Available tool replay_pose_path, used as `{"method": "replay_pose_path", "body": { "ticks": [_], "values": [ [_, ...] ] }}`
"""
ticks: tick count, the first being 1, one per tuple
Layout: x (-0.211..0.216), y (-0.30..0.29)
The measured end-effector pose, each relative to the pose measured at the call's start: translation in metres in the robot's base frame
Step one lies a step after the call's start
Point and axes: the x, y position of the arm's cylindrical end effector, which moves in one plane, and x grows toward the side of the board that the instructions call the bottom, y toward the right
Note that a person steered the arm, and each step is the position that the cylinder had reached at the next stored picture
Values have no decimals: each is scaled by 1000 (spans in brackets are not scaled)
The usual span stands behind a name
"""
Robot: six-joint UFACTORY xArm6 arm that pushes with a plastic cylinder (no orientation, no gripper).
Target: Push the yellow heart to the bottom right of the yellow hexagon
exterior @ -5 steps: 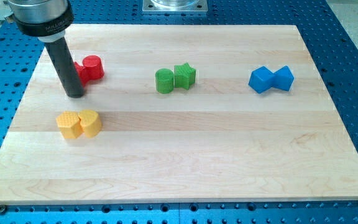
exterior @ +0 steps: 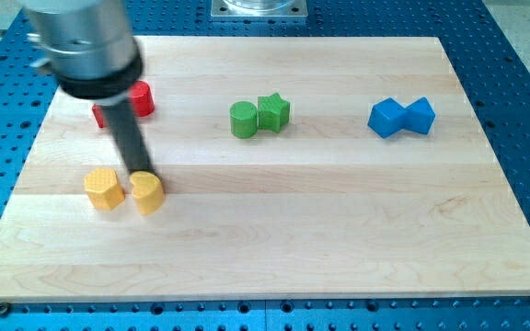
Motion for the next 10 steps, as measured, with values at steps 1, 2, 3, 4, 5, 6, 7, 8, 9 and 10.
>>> {"method": "replay_pose_path", "body": {
  "ticks": [1,2,3,4,5,6,7,8,9,10],
  "values": [
    [0,20],
    [0,20],
    [3,22],
    [11,19],
    [35,21],
    [42,-3],
    [71,1],
    [70,-5],
    [69,-5],
    [70,-5]
  ]
}}
